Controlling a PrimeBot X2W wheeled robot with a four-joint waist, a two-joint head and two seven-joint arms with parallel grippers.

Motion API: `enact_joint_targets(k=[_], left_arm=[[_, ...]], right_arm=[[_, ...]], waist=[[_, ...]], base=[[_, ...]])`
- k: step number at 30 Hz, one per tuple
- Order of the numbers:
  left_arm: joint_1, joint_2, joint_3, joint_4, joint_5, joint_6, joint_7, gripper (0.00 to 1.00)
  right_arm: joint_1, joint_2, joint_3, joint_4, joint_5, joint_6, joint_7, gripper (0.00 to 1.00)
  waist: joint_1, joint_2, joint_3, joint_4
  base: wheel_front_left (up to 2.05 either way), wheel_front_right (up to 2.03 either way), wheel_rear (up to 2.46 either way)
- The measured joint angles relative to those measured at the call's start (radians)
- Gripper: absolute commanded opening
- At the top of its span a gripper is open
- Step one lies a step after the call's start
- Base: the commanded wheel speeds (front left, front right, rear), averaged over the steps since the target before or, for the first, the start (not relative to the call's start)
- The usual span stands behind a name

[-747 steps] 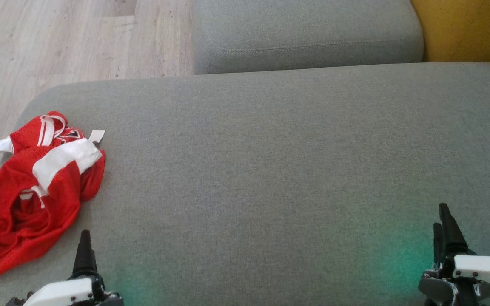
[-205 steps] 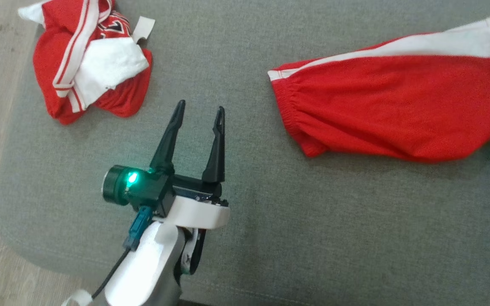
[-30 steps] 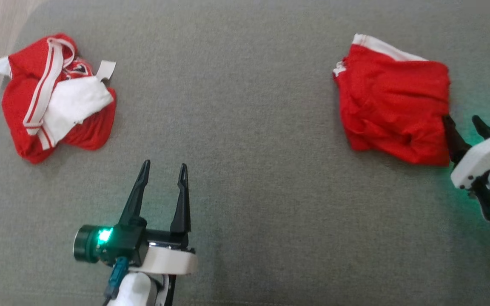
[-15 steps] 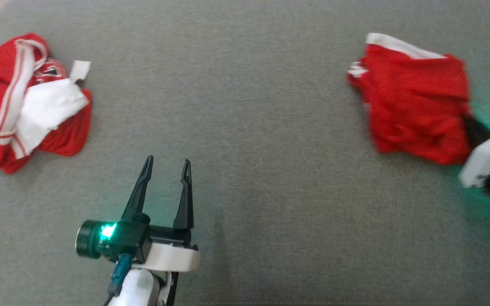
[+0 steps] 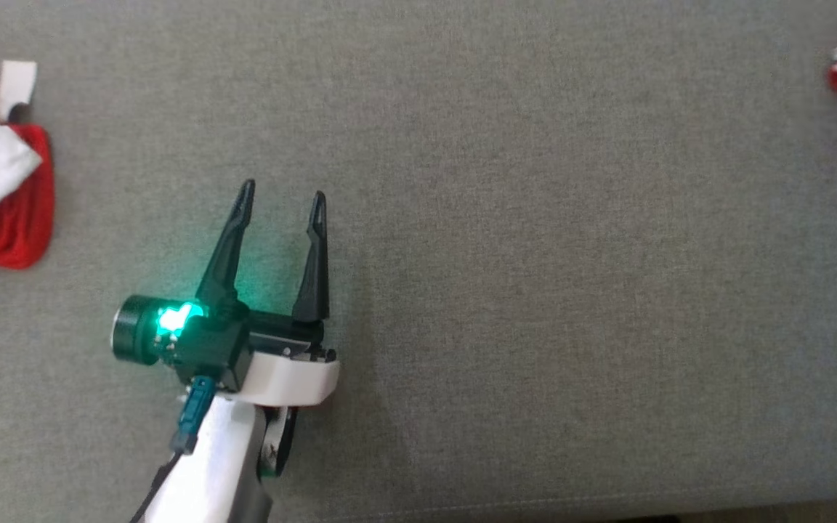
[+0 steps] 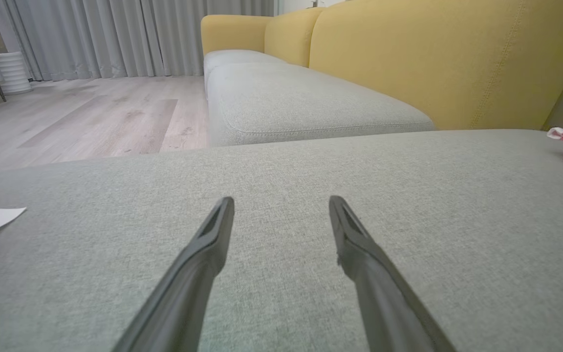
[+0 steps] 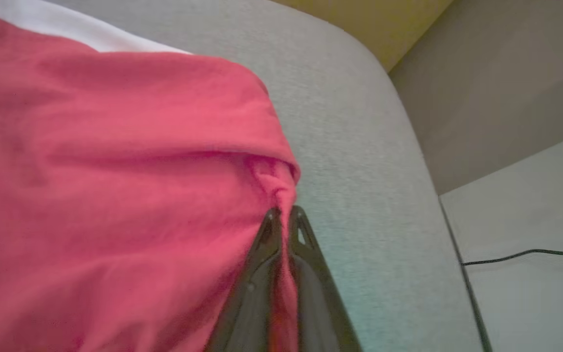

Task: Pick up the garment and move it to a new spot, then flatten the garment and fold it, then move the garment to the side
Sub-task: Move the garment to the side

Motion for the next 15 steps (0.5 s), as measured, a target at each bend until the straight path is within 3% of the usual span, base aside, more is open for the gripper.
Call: enact_joint_targets(k=[4, 5, 6, 7, 8, 11, 15], left_arm=[[-0.013, 0.0, 0.005, -0.007, 0.0, -0.005, 0.0, 1.0], [-0.017, 0.0, 0.005, -0.007, 0.0, -0.005, 0.0, 1.0], [-0.019, 0.0, 0.005, -0.006, 0.0, -0.007, 0.0, 1.0], [-0.021, 0.0, 0.005, -0.005, 0.0, -0.008, 0.0, 1.0], [-0.021, 0.0, 0.004, -0.001, 0.0, -0.008, 0.0, 1.0], [-0.021, 0.0, 0.002, 0.014, -0.004, -0.007, 0.0, 1.0], [-0.015, -0.001, -0.002, 0.032, -0.032, -0.003, 0.0, 1.0]], right_arm=[[-0.033, -0.028, -0.01, 0.029, -0.035, 0.0, -0.024, 0.0], [-0.041, -0.028, -0.013, 0.034, -0.042, 0.0, -0.029, 0.1], [-0.05, -0.028, -0.016, 0.043, -0.049, 0.0, -0.031, 0.1], [-0.057, -0.027, -0.022, 0.055, -0.056, 0.0, -0.035, 0.42], [-0.063, -0.026, -0.028, 0.067, -0.063, 0.0, -0.04, 1.0], [-0.071, -0.009, -0.046, 0.097, -0.085, 0.0, -0.065, 1.0], [-0.054, 0.089, -0.066, 0.106, -0.07, 0.0, -0.113, 1.0]], waist=[[0.0001, 0.0, 0.033, -0.006], [0.0001, 0.0, 0.036, -0.007], [0.0001, 0.0, 0.036, -0.007], [0.0001, 0.0, 0.033, -0.006], [0.0, 0.0, 0.027, -0.005], [-0.0002, 0.0, 0.002, 0.001], [-0.0002, 0.0, -0.054, 0.013]], base=[[0.0, 0.0, 0.0], [0.0, 0.0, 0.0], [0.0, 0.0, 0.0], [0.0, 0.0, 0.0], [0.0, 0.0, 0.0], [0.0, 0.0, 0.0], [0.0, 0.0, 0.0]])
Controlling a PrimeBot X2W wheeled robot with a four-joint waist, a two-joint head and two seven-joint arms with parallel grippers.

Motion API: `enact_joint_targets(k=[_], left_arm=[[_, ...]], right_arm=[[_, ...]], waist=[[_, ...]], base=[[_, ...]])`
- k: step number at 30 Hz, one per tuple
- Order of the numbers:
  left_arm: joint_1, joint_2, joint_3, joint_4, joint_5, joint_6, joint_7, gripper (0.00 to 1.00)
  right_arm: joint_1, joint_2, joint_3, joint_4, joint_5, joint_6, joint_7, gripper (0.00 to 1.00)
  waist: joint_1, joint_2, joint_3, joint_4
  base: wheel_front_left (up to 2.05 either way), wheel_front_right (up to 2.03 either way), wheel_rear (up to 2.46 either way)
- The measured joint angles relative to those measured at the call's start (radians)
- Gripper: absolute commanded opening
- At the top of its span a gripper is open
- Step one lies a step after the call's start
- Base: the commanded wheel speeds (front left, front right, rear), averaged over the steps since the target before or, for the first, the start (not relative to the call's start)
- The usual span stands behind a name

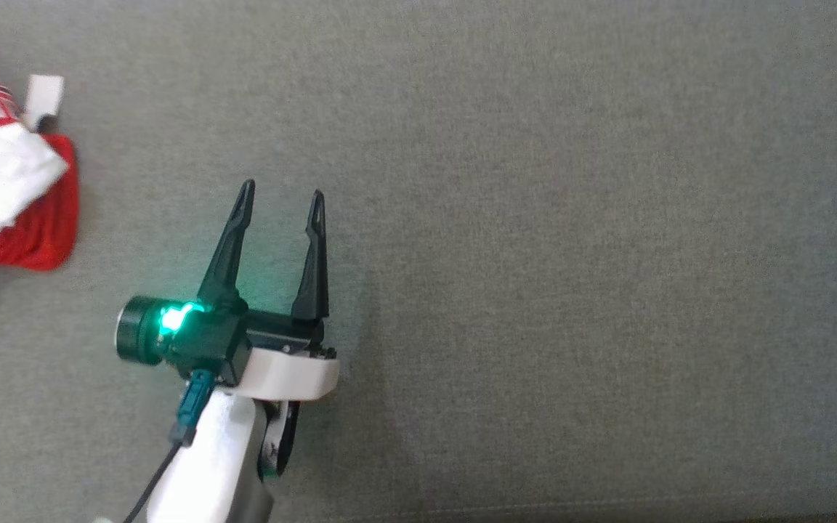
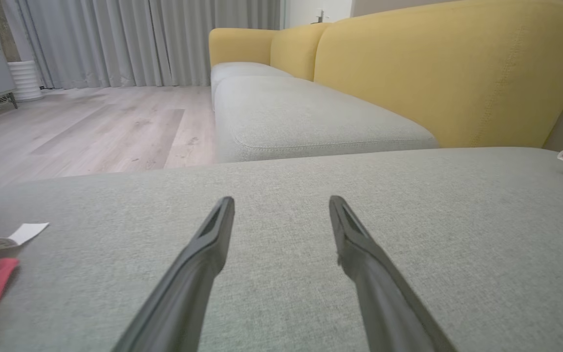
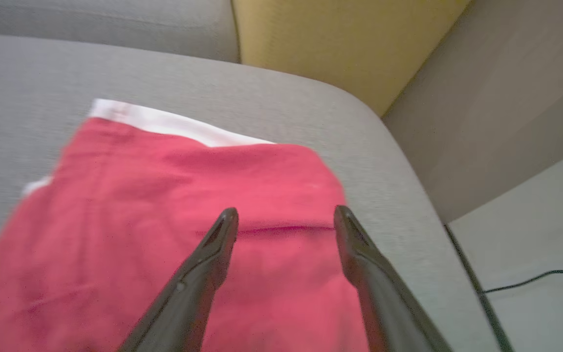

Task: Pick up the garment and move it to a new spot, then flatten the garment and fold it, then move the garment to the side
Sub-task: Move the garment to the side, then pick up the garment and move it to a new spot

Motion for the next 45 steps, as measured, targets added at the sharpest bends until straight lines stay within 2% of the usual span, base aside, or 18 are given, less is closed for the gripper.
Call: enact_joint_targets(k=[7, 8, 13, 17, 23, 29, 37, 45], left_arm=[[0.098, 0.0, 0.008, 0.052, -0.037, 0.009, 0.0, 1.0], [0.098, 0.0, 0.008, 0.052, -0.037, 0.009, 0.0, 1.0], [0.187, 0.0, 0.016, 0.086, -0.062, 0.01, 0.0, 1.0], [0.232, 0.001, 0.019, 0.113, -0.077, 0.013, 0.0, 1.0], [0.247, 0.001, 0.047, 0.133, -0.069, 0.013, 0.0, 1.0], [0.276, 0.001, 0.079, 0.159, -0.058, 0.011, 0.0, 1.0], [0.326, 0.002, 0.1, 0.206, -0.044, 0.003, 0.0, 1.0], [0.326, 0.002, 0.111, 0.225, -0.044, -0.002, 0.0, 1.0]], right_arm=[[0.168, 0.18, 0.001, -0.022, 0.03, 0.0, -0.083, 1.0], [0.168, 0.18, 0.001, -0.022, 0.03, 0.0, -0.083, 1.0], [0.284, 0.288, 0.018, -0.104, 0.024, 0.0, -0.105, 1.0], [0.398, 0.353, -0.015, -0.26, -0.028, 0.0, -0.109, 1.0], [0.614, 0.458, -0.137, -0.506, -0.176, 0.0, -0.109, 1.0], [0.803, 0.558, -0.239, -0.642, -0.282, 0.0, -0.11, 1.0], [0.882, 0.609, -0.297, -0.71, -0.353, 0.0, -0.111, 1.0], [0.891, 0.614, -0.308, -0.738, -0.369, 0.0, -0.111, 1.0]], waist=[[-0.0001, 0.0, -0.147, 0.021], [-0.0001, 0.0, -0.147, 0.021], [-0.0002, 0.0, -0.274, 0.035], [-0.0002, 0.0001, -0.372, 0.047], [-0.0002, 0.0001, -0.473, 0.069], [-0.0002, 0.0001, -0.534, 0.078], [-0.0002, 0.0001, -0.57, 0.065], [-0.0001, 0.0001, -0.574, 0.069]], base=[[0.0, 0.0, 0.0], [0.0, 0.0, 0.0], [0.0, 0.0, 0.0], [0.0, 0.0, 0.0], [0.0, 0.0, 0.0], [0.0, 0.0, 0.0], [0.0, 0.0, 0.0], [0.0, 0.0, 0.0]])
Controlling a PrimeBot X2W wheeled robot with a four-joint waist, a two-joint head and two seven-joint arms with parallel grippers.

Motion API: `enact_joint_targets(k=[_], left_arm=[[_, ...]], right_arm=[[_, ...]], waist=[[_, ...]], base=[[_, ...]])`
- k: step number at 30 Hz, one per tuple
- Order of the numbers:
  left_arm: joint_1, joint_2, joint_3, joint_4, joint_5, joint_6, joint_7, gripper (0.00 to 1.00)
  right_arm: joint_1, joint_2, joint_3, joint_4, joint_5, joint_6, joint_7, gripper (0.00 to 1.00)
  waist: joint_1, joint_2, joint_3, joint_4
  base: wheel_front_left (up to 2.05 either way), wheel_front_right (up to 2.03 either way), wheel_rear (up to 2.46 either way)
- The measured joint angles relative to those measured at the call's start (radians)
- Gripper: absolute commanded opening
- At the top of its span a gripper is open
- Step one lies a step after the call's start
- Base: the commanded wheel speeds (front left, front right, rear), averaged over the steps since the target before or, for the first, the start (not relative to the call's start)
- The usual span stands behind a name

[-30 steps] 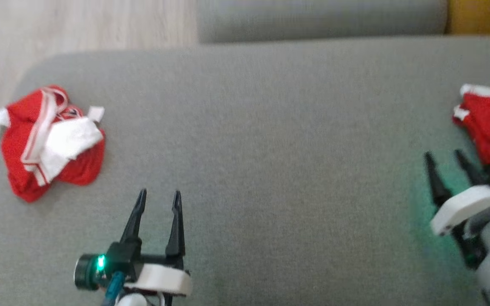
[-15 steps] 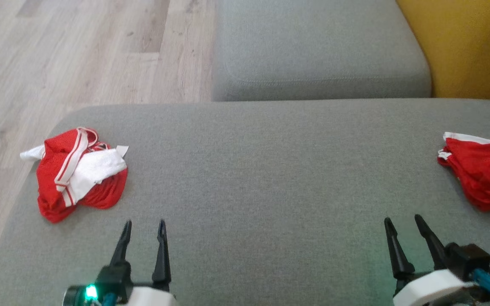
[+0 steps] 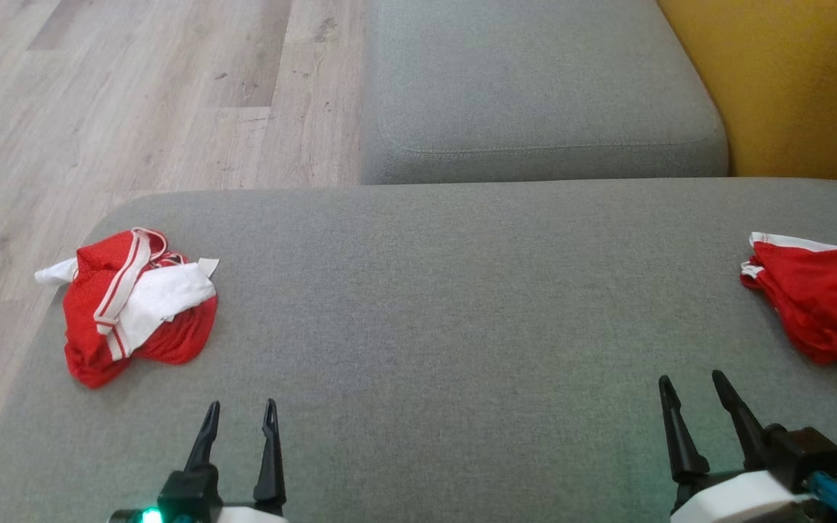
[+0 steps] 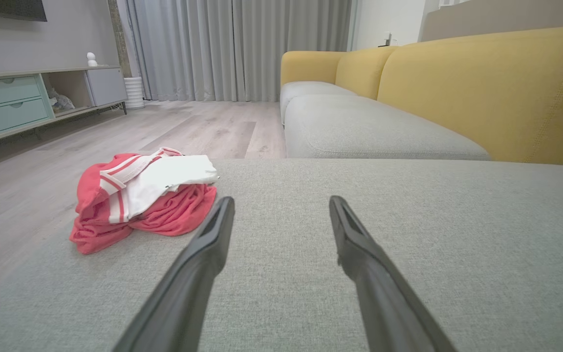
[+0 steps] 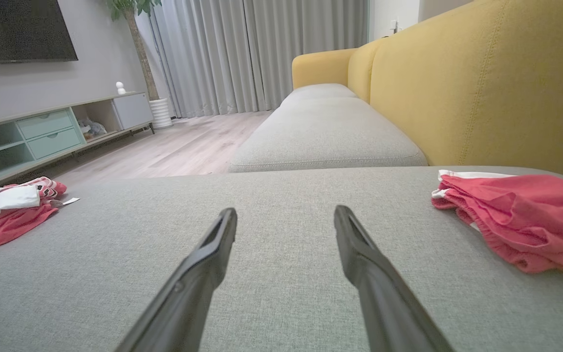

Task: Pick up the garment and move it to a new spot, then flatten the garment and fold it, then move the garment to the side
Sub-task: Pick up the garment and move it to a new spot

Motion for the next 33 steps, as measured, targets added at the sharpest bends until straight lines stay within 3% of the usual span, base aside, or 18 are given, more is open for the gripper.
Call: enact_joint_targets(k=[19, 33], left_arm=[[-0.004, 0.0, 0.011, 0.011, 0.016, -0.004, 0.0, 1.0], [-0.026, 0.0, 0.07, -0.057, 0.058, -0.003, 0.0, 1.0]], right_arm=[[0.0, 0.018, -0.019, -0.014, -0.017, 0.0, 0.0, 1.0], [-0.005, 0.021, -0.014, -0.021, -0.017, 0.0, 0.0, 1.0]], waist=[[0.0002, 0.0, 0.009, 0.046], [0.0002, 0.0, 0.049, 0.286]], base=[[0.0, 0.0, 0.0], [0.0, 0.0, 0.0]])
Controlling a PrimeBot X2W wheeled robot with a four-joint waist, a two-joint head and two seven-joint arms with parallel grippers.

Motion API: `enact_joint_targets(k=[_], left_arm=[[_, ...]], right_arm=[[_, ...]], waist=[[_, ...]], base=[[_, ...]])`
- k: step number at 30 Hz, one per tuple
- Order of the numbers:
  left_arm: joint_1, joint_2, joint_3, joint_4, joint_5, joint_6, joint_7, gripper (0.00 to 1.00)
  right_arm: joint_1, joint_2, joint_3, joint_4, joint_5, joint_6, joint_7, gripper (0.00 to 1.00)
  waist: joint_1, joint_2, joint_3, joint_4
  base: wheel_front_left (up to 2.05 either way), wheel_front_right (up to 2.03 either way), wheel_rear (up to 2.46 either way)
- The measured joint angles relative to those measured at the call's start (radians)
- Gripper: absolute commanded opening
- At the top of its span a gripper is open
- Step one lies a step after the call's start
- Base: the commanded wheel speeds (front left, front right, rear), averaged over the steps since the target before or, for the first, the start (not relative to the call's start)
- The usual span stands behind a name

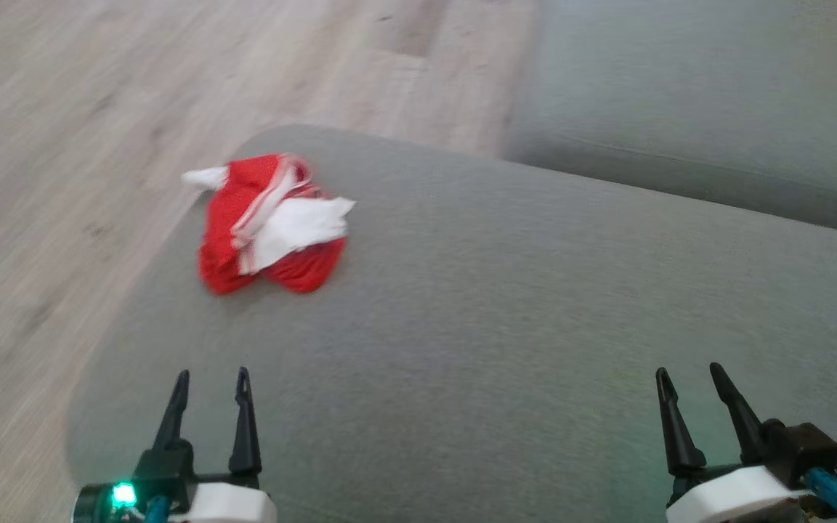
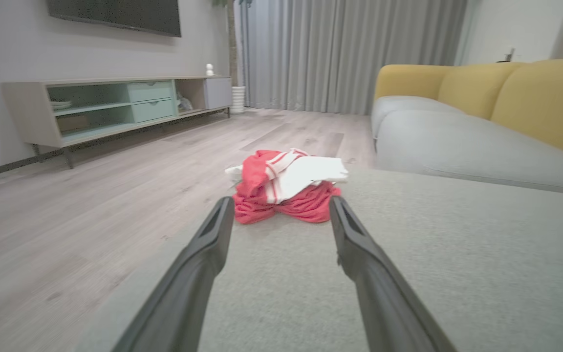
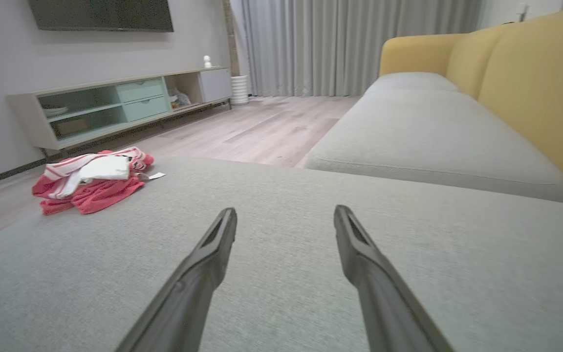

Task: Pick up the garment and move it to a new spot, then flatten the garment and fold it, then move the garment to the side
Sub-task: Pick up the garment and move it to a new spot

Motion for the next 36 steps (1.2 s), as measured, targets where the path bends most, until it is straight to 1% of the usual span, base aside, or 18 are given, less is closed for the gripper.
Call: enact_joint_targets(k=[5, 10, 15, 18, 20, 24, 25, 27, 29, 31, 36], left_arm=[[0.0, 0.0, 0.042, -0.024, 0.002, 0.004, 0.0, 1.0], [-0.009, 0.0, 0.085, -0.05, 0.003, 0.01, 0.0, 1.0], [-0.093, 0.004, 0.092, -0.049, 0.026, -0.008, 0.0, 1.0], [-0.185, 0.005, 0.093, -0.04, 0.027, -0.026, 0.0, 1.0], [-0.268, 0.006, 0.092, -0.008, 0.028, -0.04, 0.0, 1.0], [-0.443, 0.014, 0.084, 0.1, 0.048, -0.062, 0.0, 1.0], [-0.483, 0.018, 0.075, 0.148, 0.054, -0.071, 0.0, 1.0], [-0.561, 0.016, 0.062, 0.272, 0.058, -0.072, 0.0, 1.0], [-0.632, 0.011, 0.061, 0.379, 0.053, -0.071, 0.006, 1.0], [-0.703, 0.009, 0.063, 0.478, 0.052, -0.068, 0.034, 1.0], [-0.829, 0.013, 0.073, 0.659, 0.041, -0.042, 0.044, 1.0]], right_arm=[[-0.016, -0.002, 0.003, 0.004, 0.0, 0.0, 0.0, 1.0], [-0.059, -0.02, 0.005, 0.003, 0.0, 0.0, 0.0, 1.0], [-0.06, -0.064, 0.007, -0.002, -0.009, 0.0, 0.0, 1.0], [-0.069, -0.108, 0.005, -0.024, -0.018, 0.0, 0.0, 1.0], [-0.094, -0.143, 0.003, -0.037, -0.02, 0.0, 0.0, 1.0], [-0.165, -0.202, 0.003, -0.055, -0.026, 0.0, 0.0, 1.0], [-0.177, -0.218, 0.006, -0.062, -0.026, 0.0, 0.0, 1.0], [-0.194, -0.252, 0.01, -0.073, -0.026, 0.0, 0.0, 1.0], [-0.205, -0.282, 0.017, -0.074, -0.026, 0.0, 0.0, 1.0], [-0.215, -0.31, 0.047, -0.074, -0.026, 0.0, 0.0, 1.0], [-0.28, -0.342, 0.084, -0.077, -0.023, 0.0, 0.0, 1.0]], waist=[[0.0, 0.0, 0.025, 0.091], [0.0001, 0.0, 0.068, 0.138], [0.0, 0.0, 0.112, 0.165], [0.0, 0.0, 0.158, 0.164], [0.0001, 0.0, 0.196, 0.156], [0.0002, 0.0, 0.271, 0.127], [0.0002, 0.0, 0.289, 0.118], [0.0002, 0.0, 0.328, 0.102], [0.0003, 0.0, 0.364, 0.086], [0.0002, 0.0, 0.4, 0.067], [0.0002, -0.0001, 0.472, 0.011]], base=[[0.0, 0.0, 0.0], [0.0, 0.0, 0.0], [0.0, 0.0, 0.0], [0.0, 0.0, 0.0], [0.0, 0.0, 0.0], [0.0, 0.0, 0.0], [0.0, 0.0, 0.0], [0.0, 0.0, 0.0], [0.0, 0.0, 0.0], [0.0, 0.0, 0.0], [0.0, 0.0, 0.0]])
